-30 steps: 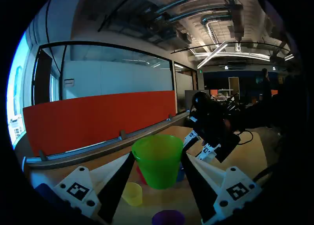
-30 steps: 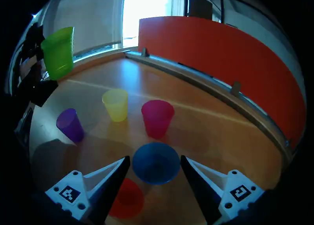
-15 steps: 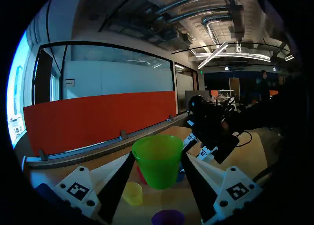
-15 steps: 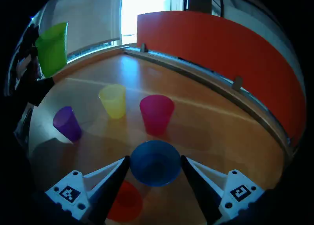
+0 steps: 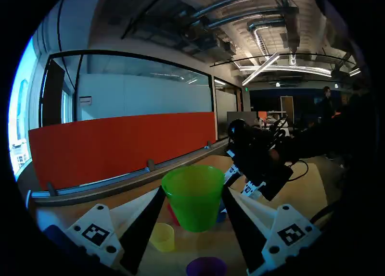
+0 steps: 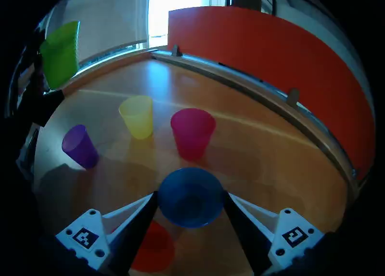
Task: Pour water
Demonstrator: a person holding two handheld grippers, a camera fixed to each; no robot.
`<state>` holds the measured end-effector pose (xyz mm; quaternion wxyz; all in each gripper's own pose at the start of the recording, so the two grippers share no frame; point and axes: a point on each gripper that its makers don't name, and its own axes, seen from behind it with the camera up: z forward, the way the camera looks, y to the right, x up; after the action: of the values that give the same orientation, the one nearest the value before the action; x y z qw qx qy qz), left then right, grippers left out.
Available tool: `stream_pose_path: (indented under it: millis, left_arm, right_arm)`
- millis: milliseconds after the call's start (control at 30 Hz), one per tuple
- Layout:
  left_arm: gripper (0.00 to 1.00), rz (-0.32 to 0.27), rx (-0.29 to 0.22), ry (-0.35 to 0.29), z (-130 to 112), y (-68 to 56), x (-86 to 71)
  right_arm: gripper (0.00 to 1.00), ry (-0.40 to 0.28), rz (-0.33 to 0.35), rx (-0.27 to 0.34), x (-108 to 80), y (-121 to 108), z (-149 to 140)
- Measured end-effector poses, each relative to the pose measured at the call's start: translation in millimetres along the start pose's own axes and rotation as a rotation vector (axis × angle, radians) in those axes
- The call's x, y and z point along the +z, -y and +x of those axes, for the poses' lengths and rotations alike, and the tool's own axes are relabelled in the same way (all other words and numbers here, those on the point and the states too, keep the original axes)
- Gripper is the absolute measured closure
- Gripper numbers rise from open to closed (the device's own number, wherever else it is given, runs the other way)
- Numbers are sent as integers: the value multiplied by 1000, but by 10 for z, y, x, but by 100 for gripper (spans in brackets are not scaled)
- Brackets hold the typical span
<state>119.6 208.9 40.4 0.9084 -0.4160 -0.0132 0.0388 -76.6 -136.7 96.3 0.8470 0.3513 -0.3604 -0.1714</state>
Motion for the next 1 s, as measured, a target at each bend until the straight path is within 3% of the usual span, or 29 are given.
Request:
stream_pose_path:
  millis: [367,1000]
  left_arm:
    - [15,0,-1,-2,-8,1,4]
    - [15,4,-6,-6,-8,30,4]
  right_arm:
    - [5,10,6,35,-4,-2,-12]
    - [7,-25,9,32,3,57,67]
